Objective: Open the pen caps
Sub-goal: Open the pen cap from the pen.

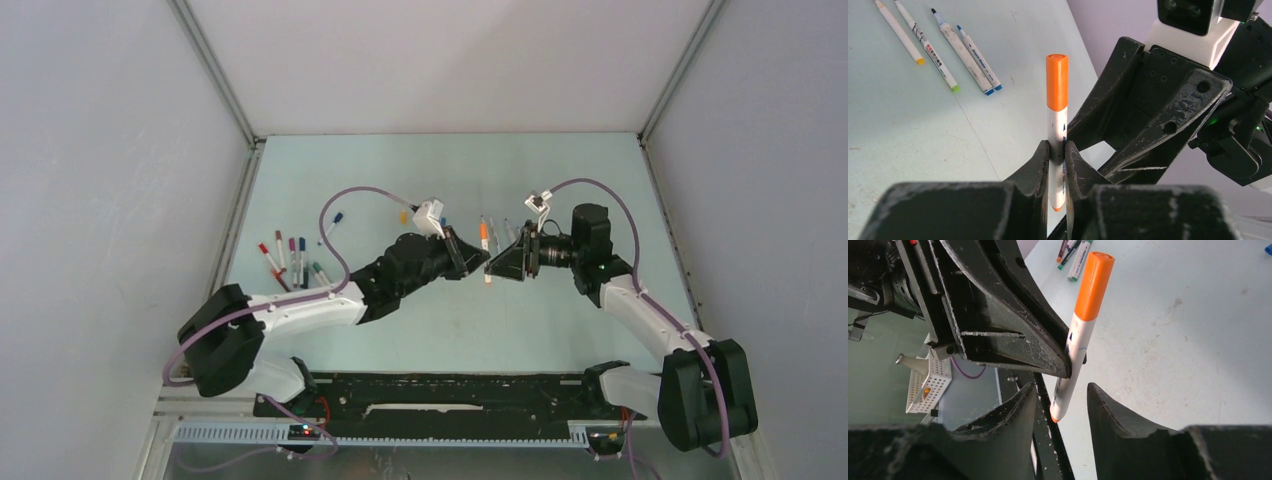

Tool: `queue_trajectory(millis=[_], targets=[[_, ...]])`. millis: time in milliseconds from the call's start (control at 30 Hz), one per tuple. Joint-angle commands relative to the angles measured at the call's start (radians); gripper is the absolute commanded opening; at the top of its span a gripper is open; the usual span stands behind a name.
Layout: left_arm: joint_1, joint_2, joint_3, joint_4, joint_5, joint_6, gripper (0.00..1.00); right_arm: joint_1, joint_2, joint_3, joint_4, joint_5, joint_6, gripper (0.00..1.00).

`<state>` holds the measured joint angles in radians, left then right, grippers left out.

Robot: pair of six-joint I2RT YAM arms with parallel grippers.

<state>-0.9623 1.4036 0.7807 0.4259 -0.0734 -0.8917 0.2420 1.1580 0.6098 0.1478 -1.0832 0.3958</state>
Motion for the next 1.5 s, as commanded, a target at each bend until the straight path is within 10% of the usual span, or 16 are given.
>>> queue_trajectory(millis=[0,233,433,667,800,1467], targets=[[-0.016,0.01,0.075,0.04,-0.027,-0.008,0.0,0.017,0.016,0.005,0.045,0.0,0.021,0.45],[-0.025,0.016,0.084,0.048,-0.032,-0.007,0.0,0.027,0.034,0.005,0.057,0.0,0.037,0.4],[-0.028,0.011,0.086,0.049,-0.018,-0.006,0.04,0.028,0.03,0.006,0.084,-0.004,0.047,0.0],[-0.011,-0.111,0.036,-0.01,-0.024,0.088,0.69,0.022,-0.011,0.029,-0.002,-0.081,-0.104,0.0],[0.032,-0.186,-0.045,0.058,0.031,0.126,0.85,0.022,-0.005,0.071,-0.168,-0.235,-0.327,0.0],[0.06,-0.1,-0.008,0.176,0.219,0.13,0.64,0.022,0.026,0.076,-0.177,-0.314,-0.338,0.0]])
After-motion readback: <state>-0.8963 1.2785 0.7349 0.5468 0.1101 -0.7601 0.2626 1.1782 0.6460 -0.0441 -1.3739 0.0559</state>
